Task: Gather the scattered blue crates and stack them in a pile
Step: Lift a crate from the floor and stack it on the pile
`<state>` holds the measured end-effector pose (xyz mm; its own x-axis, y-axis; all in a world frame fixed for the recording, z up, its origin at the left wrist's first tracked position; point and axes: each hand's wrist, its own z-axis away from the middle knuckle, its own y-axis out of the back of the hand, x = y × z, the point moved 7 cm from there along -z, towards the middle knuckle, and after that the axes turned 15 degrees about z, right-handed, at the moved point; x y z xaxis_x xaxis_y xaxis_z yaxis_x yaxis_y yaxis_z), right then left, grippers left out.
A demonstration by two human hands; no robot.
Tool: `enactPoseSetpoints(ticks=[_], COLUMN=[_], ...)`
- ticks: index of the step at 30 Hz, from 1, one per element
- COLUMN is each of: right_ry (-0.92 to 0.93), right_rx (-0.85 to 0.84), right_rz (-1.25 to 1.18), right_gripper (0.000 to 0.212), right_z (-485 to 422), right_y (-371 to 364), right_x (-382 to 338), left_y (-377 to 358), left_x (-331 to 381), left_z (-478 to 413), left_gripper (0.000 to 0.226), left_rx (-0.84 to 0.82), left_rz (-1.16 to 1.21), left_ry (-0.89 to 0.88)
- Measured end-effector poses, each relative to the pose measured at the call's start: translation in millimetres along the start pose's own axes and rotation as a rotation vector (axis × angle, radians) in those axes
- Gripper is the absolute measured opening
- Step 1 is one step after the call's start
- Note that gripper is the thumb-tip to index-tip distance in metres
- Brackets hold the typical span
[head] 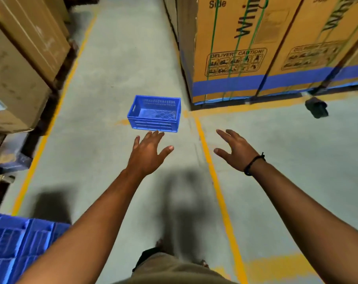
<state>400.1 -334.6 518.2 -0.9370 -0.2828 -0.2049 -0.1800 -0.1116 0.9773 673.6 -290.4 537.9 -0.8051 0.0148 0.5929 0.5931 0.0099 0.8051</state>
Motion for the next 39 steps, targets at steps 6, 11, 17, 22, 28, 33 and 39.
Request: enactPoseSetpoints(ticks=[6,11,17,22,28,33,39], right_ry=[-0.014,-0.015,-0.052,-0.017,0.047,0.096,0.190], right_rx=[-0.023,-0.037,-0.089,-0.079,-0.111,-0.155,-0.193], right_rz=[0.007,0.013,0.002,-0.030,-0.024,-0.074,-0.006], right_gripper=[0.067,0.067,0.066,0.061,0.059,0.059,0.060], right_z=[-46,-120,-221,-312,-443,-561,-697], right_y=[-4,-8,-19,-25,-49,-79,-99], right_x=[34,40,37,26,16,-1,-28], left_y=[-22,-21,-10,28,45,39,52], left_x=[-4,-32,-71,-116,-168,-218,-282], left_z=[-57,-129,-231,-322,-416,-487,-577], left_gripper=[0.067,0.072,0.072,0.074,0.080,0.082,0.079], left_rx=[-0.013,0.030,0.031,0.083,0.161,0.165,0.154], left_rz=[0.009,0.105,0.164,0.185,0.286,0.281,0.272], left_ry=[0.007,0.054,0.052,0.088,0.158,0.253,0.393])
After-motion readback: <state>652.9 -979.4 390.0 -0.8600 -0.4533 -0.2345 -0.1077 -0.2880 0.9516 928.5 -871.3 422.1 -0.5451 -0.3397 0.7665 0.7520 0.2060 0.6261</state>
